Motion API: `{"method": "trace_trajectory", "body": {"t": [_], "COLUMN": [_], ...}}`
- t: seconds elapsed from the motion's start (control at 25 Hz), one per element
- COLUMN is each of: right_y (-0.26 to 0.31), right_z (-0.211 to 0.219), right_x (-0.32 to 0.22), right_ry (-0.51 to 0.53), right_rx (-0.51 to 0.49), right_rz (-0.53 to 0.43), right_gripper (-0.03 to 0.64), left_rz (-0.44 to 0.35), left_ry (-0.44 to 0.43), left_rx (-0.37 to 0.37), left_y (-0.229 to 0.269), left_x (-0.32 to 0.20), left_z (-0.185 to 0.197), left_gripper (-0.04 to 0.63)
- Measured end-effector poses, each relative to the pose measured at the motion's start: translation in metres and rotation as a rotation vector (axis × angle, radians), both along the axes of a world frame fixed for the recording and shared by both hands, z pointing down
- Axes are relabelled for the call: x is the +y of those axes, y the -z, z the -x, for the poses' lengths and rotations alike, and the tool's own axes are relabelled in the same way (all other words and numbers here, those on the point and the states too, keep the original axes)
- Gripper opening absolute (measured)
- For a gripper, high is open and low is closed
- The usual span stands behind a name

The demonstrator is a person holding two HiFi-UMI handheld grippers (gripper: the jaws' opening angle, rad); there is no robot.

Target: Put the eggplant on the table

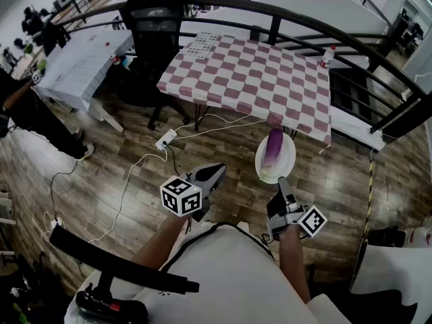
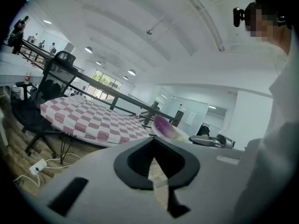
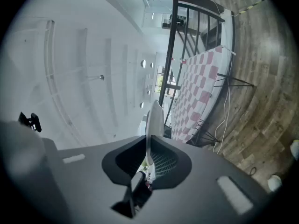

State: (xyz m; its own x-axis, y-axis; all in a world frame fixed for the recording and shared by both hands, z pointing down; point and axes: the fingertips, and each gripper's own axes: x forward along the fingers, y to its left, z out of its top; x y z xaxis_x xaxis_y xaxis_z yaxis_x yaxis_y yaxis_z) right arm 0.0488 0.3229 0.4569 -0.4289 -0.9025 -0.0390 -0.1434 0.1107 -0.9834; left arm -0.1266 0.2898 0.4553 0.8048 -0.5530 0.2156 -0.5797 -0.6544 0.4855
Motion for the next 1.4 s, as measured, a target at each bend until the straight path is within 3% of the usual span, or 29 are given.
{"method": "trace_trajectory", "body": {"t": [0.76, 1.4], "right_y": [0.003, -0.006], "right_z": [-0.024, -0.088], "right_x": [-0.015, -0.007], "right_ry": [0.037, 0.110], "right_rx": [-0.064, -0.080], "right_rz": [-0.043, -0.041], "right_gripper": [0.037, 0.038], "left_rz": [-0.013, -0.034], "left_ry": [0.013, 0.088], "left_rx": [-0.018, -0.018], "left_y": [-0.002, -0.008], "left_x": [-0.010, 0.009], "left_z": [-0.028, -0.089], "left_gripper": [0.006, 0.006]}}
